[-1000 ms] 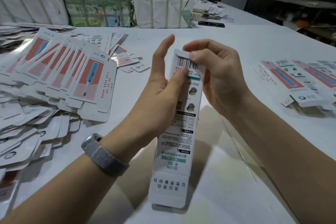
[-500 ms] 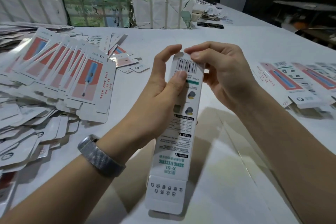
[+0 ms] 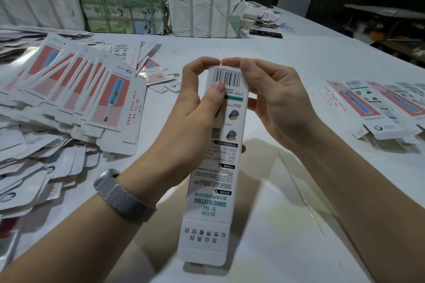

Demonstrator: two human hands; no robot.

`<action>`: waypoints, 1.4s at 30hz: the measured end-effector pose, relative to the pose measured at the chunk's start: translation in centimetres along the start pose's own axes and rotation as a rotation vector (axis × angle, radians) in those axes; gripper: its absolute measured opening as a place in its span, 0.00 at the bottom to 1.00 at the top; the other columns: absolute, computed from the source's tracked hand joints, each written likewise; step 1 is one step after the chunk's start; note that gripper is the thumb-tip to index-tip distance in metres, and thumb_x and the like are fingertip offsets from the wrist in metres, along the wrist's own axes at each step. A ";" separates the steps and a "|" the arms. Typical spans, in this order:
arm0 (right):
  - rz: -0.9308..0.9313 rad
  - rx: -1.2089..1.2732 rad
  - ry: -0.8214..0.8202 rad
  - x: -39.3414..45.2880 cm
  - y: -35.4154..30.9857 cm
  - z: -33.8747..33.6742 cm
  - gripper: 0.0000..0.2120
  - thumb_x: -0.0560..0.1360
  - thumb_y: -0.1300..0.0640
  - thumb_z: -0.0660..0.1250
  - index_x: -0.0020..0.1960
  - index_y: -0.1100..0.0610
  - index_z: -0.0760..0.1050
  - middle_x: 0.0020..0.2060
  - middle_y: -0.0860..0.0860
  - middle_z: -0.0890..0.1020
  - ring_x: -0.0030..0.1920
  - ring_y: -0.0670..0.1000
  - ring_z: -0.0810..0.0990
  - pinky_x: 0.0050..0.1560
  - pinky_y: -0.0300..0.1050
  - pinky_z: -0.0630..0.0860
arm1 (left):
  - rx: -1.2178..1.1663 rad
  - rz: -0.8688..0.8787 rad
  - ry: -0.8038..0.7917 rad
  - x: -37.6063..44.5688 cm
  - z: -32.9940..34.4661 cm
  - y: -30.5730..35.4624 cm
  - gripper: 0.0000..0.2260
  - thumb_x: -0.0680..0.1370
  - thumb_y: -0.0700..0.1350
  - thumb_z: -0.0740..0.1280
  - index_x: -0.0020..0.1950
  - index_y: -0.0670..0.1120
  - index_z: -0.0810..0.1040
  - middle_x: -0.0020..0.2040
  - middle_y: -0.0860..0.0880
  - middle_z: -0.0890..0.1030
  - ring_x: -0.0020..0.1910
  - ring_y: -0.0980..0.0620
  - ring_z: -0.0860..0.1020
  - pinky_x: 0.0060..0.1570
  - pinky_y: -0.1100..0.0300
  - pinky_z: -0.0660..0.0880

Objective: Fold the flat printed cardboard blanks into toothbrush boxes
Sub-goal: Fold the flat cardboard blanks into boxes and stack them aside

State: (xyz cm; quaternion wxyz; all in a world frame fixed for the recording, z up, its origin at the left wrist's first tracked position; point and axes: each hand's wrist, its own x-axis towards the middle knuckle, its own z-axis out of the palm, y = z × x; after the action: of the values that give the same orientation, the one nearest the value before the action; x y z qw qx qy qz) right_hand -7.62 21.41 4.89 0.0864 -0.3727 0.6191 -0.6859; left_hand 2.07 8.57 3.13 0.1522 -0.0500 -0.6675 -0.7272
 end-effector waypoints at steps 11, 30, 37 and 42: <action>0.018 -0.140 -0.070 0.1 -0.2 -0.4 0.11 0.81 0.55 0.60 0.57 0.52 0.80 0.46 0.51 0.84 0.49 0.51 0.82 0.46 0.50 0.80 | 0.031 0.012 0.095 0.1 0.2 -0.1 0.06 0.85 0.48 0.56 0.59 0.59 0.65 0.36 0.50 0.81 0.30 0.44 0.81 0.28 0.52 0.79; 0.114 -0.874 0.135 0.2 -0.2 -0.8 0.33 0.69 0.47 0.72 0.73 0.49 0.71 0.55 0.46 0.71 0.47 0.37 0.74 0.49 0.31 0.71 | 0.250 0.048 -0.029 1.6 -1.6 -2.0 0.25 0.80 0.64 0.59 0.73 0.75 0.51 0.61 0.79 0.70 0.61 0.78 0.69 0.64 0.50 0.69; 0.629 -1.341 0.299 1.5 2.2 -12.3 0.06 0.71 0.57 0.66 0.46 0.57 0.75 0.45 0.55 0.78 0.52 0.60 0.77 0.43 0.45 0.70 | 0.529 0.100 0.115 1.5 -2.4 -1.7 0.13 0.73 0.61 0.61 0.56 0.68 0.77 0.60 0.64 0.79 0.65 0.56 0.75 0.66 0.43 0.71; 0.722 -1.490 0.526 1.2 2.7 -15.8 0.15 0.77 0.58 0.63 0.63 0.55 0.75 0.64 0.56 0.71 0.66 0.62 0.66 0.60 0.58 0.69 | 0.809 0.047 0.186 1.9 -3.8 -1.7 0.09 0.81 0.44 0.65 0.57 0.57 0.78 0.59 0.54 0.79 0.59 0.52 0.75 0.53 0.57 0.70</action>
State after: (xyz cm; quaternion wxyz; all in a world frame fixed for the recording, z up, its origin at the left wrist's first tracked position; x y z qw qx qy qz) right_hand -19.19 32.51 3.63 -0.1137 0.0578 0.9871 -0.0962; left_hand 0.25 4.63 1.62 0.2356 0.0645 -0.8815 -0.4042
